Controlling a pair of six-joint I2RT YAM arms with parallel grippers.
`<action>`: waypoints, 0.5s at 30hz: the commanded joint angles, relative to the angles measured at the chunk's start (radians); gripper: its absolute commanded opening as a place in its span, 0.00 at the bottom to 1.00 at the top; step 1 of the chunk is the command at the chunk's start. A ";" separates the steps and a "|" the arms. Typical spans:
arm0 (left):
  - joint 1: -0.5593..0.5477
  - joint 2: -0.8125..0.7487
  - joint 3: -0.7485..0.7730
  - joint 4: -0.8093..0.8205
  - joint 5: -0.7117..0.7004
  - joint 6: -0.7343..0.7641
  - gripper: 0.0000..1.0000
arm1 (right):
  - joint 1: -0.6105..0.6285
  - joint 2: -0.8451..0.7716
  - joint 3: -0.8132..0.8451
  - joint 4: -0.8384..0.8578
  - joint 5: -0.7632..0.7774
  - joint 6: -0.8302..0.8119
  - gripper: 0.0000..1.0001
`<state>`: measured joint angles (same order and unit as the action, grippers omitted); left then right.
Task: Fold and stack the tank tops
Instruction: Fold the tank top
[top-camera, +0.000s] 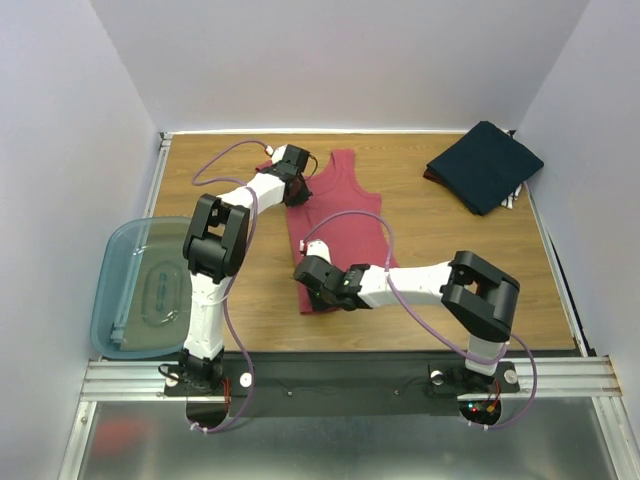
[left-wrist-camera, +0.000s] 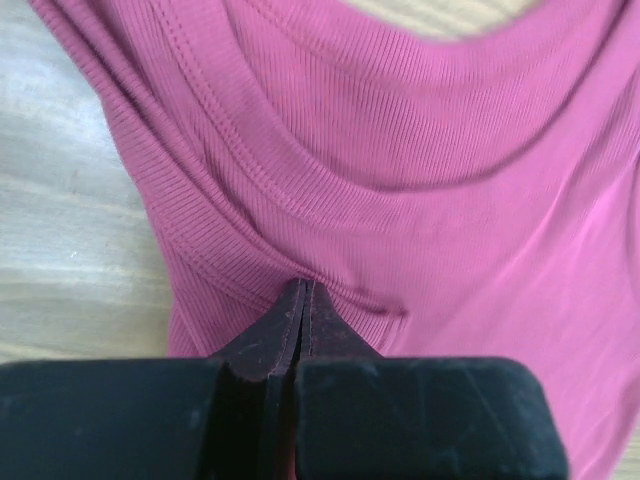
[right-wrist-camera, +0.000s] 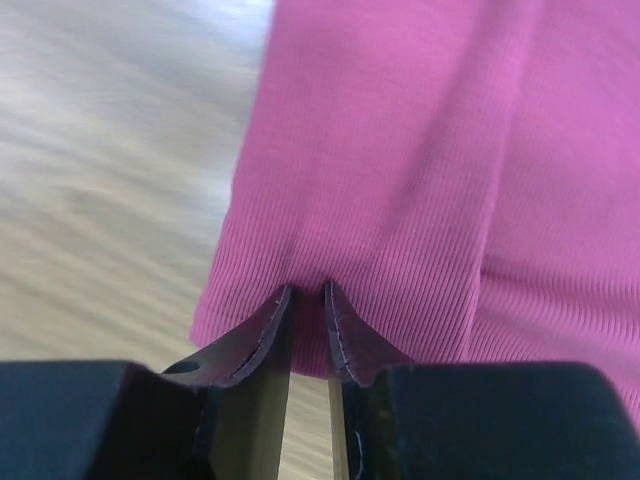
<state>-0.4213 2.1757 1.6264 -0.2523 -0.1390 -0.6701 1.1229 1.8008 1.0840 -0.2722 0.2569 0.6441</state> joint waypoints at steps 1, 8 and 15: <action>-0.001 0.012 0.024 -0.035 -0.030 0.006 0.04 | 0.038 0.048 0.048 0.074 -0.143 0.031 0.24; -0.001 0.052 0.058 -0.051 -0.033 0.049 0.05 | 0.038 0.072 0.146 0.122 -0.122 0.081 0.31; 0.001 0.039 0.116 -0.019 0.041 0.127 0.24 | 0.018 0.026 0.209 0.179 -0.082 0.059 0.47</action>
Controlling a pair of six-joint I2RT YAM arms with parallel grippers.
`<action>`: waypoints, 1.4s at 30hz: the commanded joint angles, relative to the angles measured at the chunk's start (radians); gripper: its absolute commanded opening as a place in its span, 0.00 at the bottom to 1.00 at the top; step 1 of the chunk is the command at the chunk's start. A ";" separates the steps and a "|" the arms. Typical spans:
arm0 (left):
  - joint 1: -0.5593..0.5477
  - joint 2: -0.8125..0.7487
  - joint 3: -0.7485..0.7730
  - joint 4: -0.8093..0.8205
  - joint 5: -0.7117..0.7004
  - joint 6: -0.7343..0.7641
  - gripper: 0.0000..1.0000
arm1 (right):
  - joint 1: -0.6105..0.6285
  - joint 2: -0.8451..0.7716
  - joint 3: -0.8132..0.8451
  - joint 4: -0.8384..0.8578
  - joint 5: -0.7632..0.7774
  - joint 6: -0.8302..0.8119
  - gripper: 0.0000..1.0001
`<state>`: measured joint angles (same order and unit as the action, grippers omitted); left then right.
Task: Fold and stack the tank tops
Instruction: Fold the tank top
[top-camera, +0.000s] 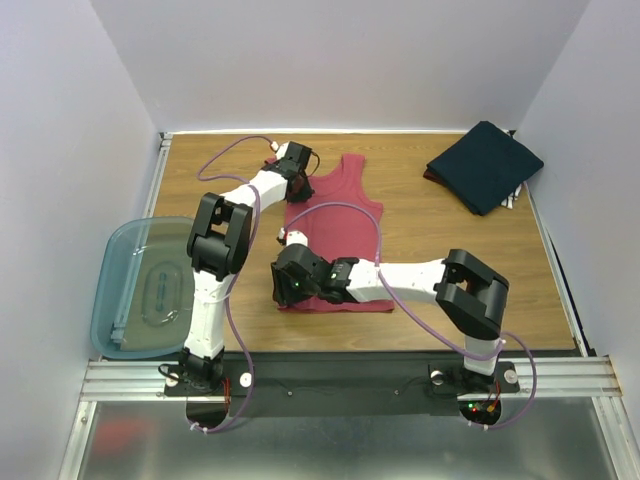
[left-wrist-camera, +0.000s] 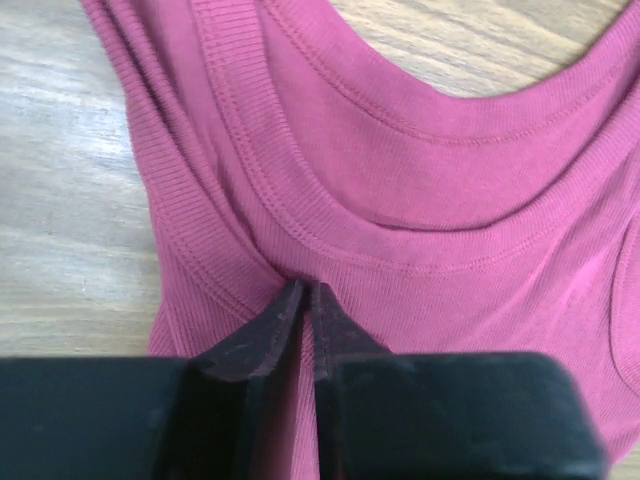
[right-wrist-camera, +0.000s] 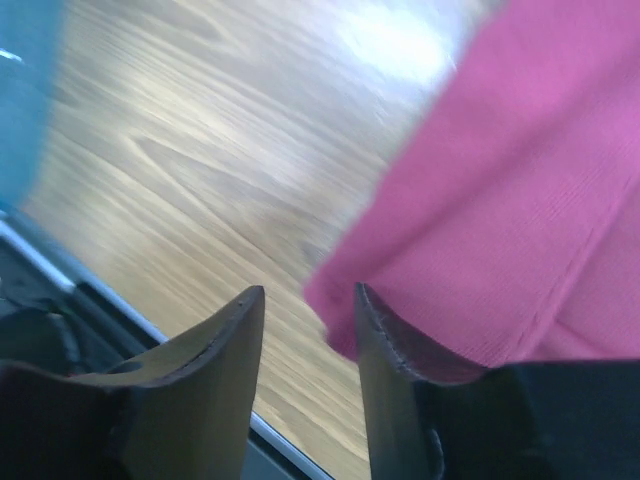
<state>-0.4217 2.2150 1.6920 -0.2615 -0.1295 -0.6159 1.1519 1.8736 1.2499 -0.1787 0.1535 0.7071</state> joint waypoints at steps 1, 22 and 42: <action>0.001 -0.001 0.079 -0.019 0.053 0.079 0.26 | -0.015 -0.068 0.043 0.091 0.027 -0.008 0.49; -0.112 -0.379 -0.225 0.143 0.137 -0.080 0.40 | -0.852 -0.291 -0.149 0.064 -0.368 -0.066 0.49; -0.589 -0.704 -0.709 0.220 -0.016 -0.199 0.40 | -0.923 0.102 0.101 0.059 -0.328 -0.219 0.48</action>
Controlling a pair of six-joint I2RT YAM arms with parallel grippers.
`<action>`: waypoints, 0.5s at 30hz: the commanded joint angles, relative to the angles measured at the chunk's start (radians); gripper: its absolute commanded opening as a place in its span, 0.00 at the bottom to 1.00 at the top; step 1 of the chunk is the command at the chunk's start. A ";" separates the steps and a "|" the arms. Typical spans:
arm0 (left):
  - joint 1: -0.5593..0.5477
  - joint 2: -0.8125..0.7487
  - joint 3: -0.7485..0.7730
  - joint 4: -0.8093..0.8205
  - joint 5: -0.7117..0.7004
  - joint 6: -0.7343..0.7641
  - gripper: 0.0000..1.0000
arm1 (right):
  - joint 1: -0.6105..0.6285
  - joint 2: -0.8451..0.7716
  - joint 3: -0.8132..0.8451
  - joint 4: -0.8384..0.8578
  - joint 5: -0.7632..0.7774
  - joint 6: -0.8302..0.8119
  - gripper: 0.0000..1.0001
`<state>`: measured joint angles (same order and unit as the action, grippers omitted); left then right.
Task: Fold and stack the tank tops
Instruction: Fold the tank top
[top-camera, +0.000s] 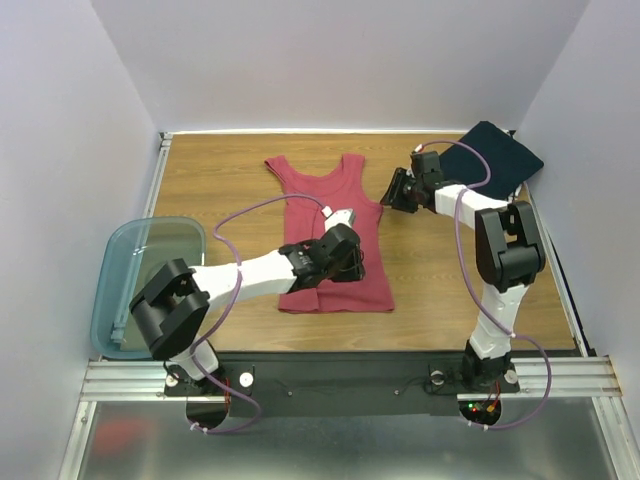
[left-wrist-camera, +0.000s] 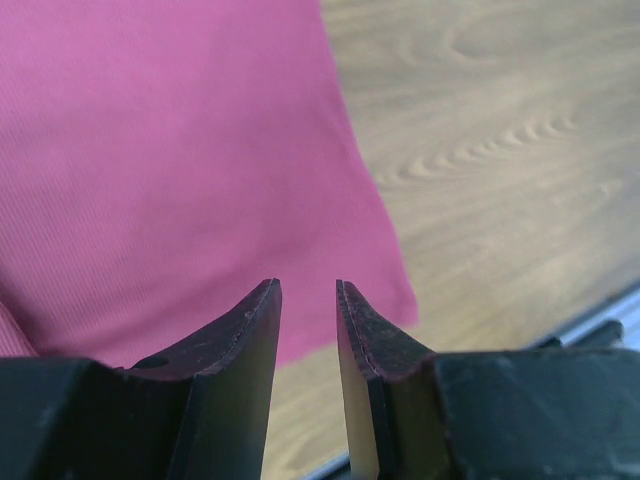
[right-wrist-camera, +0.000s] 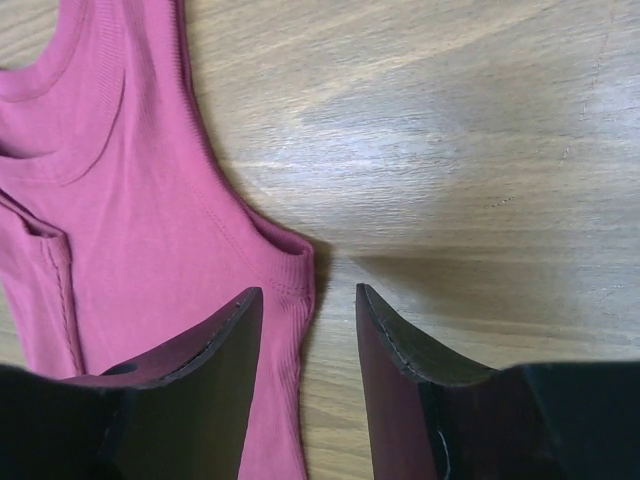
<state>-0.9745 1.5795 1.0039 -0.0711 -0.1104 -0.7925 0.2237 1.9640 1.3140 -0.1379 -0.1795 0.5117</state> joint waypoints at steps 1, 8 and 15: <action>-0.067 -0.067 -0.018 0.030 -0.031 -0.016 0.40 | 0.005 0.028 0.040 0.020 -0.005 -0.024 0.47; -0.173 -0.021 0.010 0.002 -0.043 -0.030 0.40 | 0.016 0.078 0.059 0.023 -0.025 -0.027 0.44; -0.224 0.037 0.047 -0.009 -0.049 -0.039 0.40 | 0.019 0.102 0.080 0.023 -0.014 -0.019 0.31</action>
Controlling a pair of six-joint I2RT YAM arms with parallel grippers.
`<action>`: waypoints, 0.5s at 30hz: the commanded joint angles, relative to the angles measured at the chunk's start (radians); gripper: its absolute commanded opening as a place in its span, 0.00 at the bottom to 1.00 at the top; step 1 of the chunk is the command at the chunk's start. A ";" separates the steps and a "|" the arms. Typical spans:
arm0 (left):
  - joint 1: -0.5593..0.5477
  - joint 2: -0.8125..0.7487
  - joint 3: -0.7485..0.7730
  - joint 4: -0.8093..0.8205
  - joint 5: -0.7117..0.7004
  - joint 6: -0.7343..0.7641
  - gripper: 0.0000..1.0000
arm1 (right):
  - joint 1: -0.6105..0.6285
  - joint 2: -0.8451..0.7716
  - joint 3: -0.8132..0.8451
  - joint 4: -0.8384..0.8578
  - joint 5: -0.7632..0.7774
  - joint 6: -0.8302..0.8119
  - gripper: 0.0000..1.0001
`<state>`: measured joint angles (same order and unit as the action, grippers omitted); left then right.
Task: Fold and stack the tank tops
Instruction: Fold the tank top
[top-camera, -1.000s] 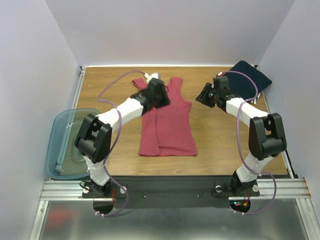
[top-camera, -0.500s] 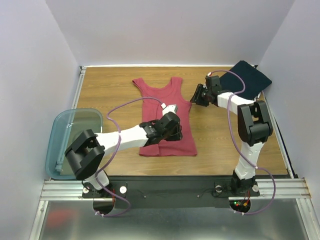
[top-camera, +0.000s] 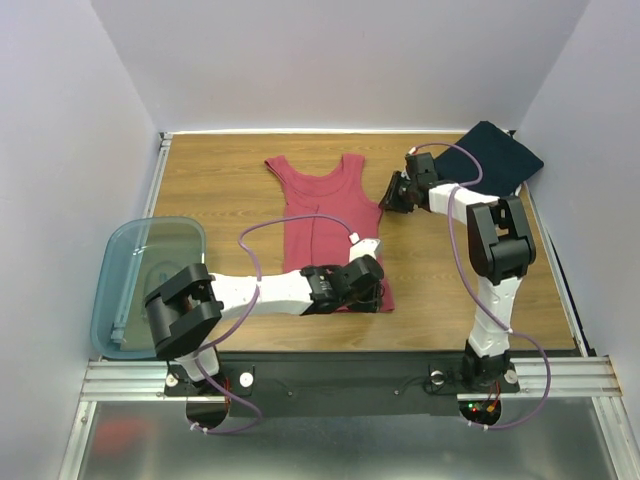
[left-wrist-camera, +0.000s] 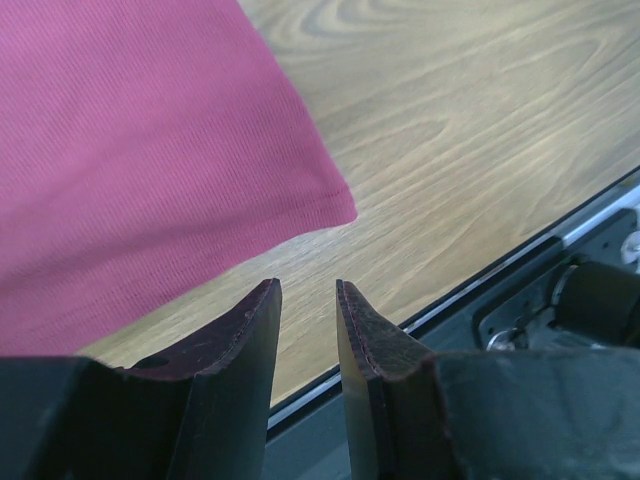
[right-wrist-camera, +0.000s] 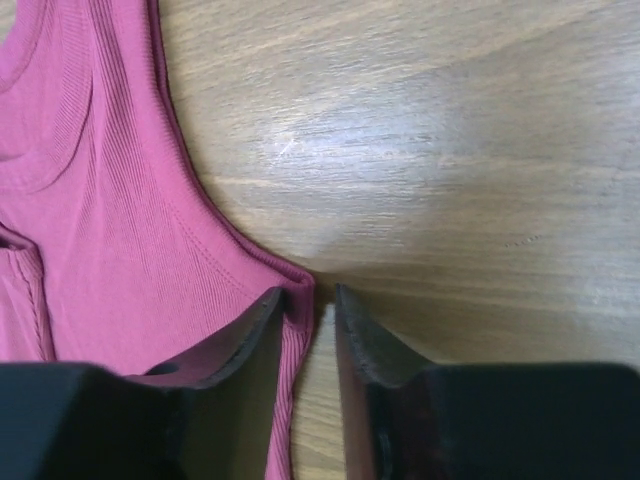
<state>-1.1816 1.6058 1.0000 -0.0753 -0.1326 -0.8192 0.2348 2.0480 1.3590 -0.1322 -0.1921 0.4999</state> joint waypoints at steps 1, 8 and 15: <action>-0.026 0.022 0.055 -0.004 -0.027 -0.017 0.40 | 0.009 0.021 0.038 0.017 -0.001 -0.008 0.29; -0.073 0.100 0.127 -0.024 -0.042 0.000 0.41 | 0.009 -0.025 -0.012 0.017 0.117 0.020 0.06; -0.107 0.178 0.232 -0.089 -0.099 0.008 0.43 | 0.009 -0.091 -0.087 0.025 0.171 0.043 0.00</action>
<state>-1.2716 1.7645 1.1584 -0.1219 -0.1741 -0.8242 0.2371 2.0155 1.3056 -0.1173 -0.0853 0.5289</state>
